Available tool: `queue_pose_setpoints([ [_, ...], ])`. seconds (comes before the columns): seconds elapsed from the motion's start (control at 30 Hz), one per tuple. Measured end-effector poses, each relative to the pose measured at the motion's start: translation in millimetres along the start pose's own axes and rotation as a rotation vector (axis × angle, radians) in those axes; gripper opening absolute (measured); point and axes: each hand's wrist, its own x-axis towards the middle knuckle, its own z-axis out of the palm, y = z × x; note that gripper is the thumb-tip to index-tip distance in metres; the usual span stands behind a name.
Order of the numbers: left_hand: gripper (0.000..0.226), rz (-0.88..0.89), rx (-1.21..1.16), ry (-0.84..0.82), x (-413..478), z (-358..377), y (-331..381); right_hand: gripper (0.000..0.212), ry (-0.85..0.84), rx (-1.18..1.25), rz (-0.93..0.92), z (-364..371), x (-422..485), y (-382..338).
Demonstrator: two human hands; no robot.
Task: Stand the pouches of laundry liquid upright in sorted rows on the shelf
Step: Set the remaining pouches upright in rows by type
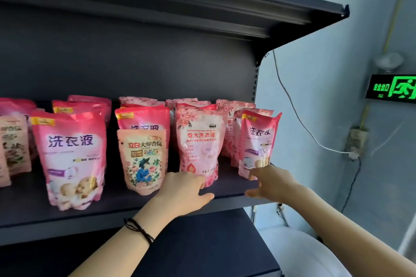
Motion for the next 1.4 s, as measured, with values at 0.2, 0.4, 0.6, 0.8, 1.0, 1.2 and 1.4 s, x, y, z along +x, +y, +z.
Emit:
queue_pose_setpoints([
  [0.2, 0.044, 0.005, -0.067, 0.003, 33.8, 21.1, 19.7, 0.05, 0.042, 0.086, 0.018, 12.3, 23.6, 31.5],
  [0.4, 0.036, -0.056, -0.401, 0.002, 60.4, 17.5, 45.8, 0.038, 0.114, 0.226, 0.06, 7.5, 43.6, 60.8],
  [0.6, 0.052, -0.286, -0.996, 0.233, 101.4, 34.7, 76.0, 0.039, 0.418, 0.777, 0.115, 8.6, 63.5, 90.1],
  [0.8, 0.085, -0.432, -1.348, 0.182, 133.9, 65.3, 102.6, 0.056, 0.247, 1.593, 0.146, 25.6, 79.5, 85.4],
  [1.0, 0.055, -0.44, -1.502, 0.222, 157.0, 70.8, 103.3, 0.043, 0.193, 1.868, 0.133, 18.9, 94.1, 86.5],
  [1.2, 0.038, -0.342, -1.466, 0.22, 148.9, 76.3, 108.1, 0.042, 0.262, 1.796, 0.146, 22.5, 100.5, 89.2],
  [1.4, 0.042, -0.318, -1.459, 0.233, 139.2, 70.6, 110.9, 0.026, 0.133, 1.644, -0.052, 46.0, 73.8, 88.3],
])
